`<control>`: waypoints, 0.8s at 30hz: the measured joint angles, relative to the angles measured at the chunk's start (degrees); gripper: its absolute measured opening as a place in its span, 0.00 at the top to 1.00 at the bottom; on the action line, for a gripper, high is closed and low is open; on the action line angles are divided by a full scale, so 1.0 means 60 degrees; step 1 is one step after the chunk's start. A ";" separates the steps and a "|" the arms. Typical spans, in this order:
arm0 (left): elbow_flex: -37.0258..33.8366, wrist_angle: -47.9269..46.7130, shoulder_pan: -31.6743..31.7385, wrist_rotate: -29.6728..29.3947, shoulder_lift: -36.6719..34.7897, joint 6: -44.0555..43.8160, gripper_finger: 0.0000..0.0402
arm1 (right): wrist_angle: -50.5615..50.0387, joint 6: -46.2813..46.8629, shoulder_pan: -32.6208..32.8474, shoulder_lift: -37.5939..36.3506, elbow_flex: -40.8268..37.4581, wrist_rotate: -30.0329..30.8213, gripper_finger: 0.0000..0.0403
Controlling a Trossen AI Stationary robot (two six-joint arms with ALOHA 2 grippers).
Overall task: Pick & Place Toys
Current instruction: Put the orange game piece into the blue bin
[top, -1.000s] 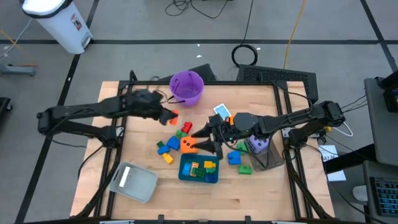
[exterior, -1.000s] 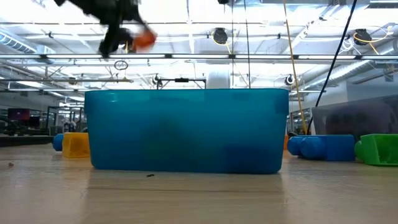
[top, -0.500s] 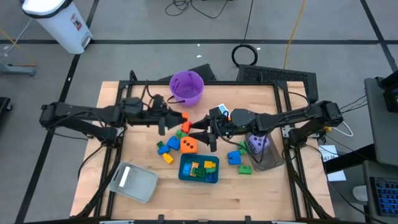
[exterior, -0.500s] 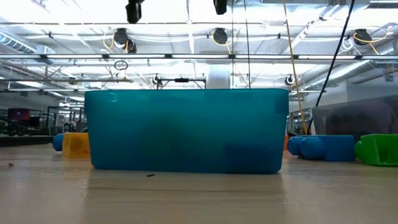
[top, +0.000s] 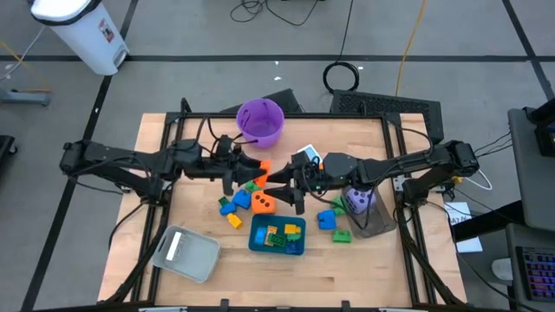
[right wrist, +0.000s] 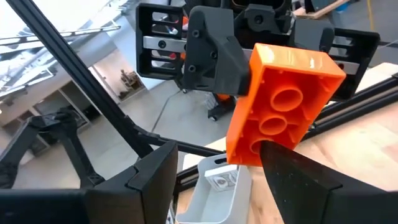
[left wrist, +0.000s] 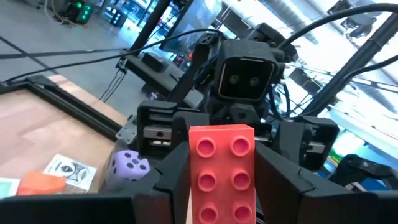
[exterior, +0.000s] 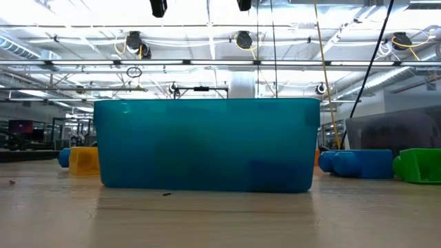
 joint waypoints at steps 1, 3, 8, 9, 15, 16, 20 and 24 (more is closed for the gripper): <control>0.0000 0.0000 -0.0038 -0.0002 -0.0014 0.0000 0.64 | 0.0016 -0.0003 0.0000 0.0007 0.0000 -0.0003 0.44; 0.0002 0.0007 -0.0102 -0.0008 -0.0015 -0.0007 0.64 | -0.0002 -0.0014 0.0000 0.0007 0.0000 -0.0006 0.44; 0.0003 0.0018 -0.0256 -0.0016 -0.0019 -0.0070 0.64 | -0.0061 -0.0003 -0.0082 0.0014 0.0000 -0.0039 0.44; 0.0003 0.0014 -0.0274 -0.0017 -0.0022 -0.0073 0.64 | -0.0081 -0.0003 -0.0096 0.0014 0.0000 -0.0063 0.44; 0.0003 -0.0271 -0.0342 0.0010 -0.0114 -0.0028 0.64 | -0.0151 0.0062 -0.0106 0.0030 0.0000 -0.0241 0.44; 0.0003 -0.0515 -0.0337 0.0015 -0.0234 0.0020 0.64 | -0.0148 0.0134 -0.0109 0.0048 0.0000 -0.0311 0.44; 0.0036 -0.1082 -0.0310 0.0184 -0.0620 0.0122 0.64 | -0.0239 0.0542 -0.0200 0.0080 -0.0026 -0.0418 0.44; 0.0025 -0.1382 -0.0122 -0.0256 -0.0828 0.0353 0.64 | -0.0139 0.0576 -0.0137 0.0059 -0.0018 -0.0610 0.44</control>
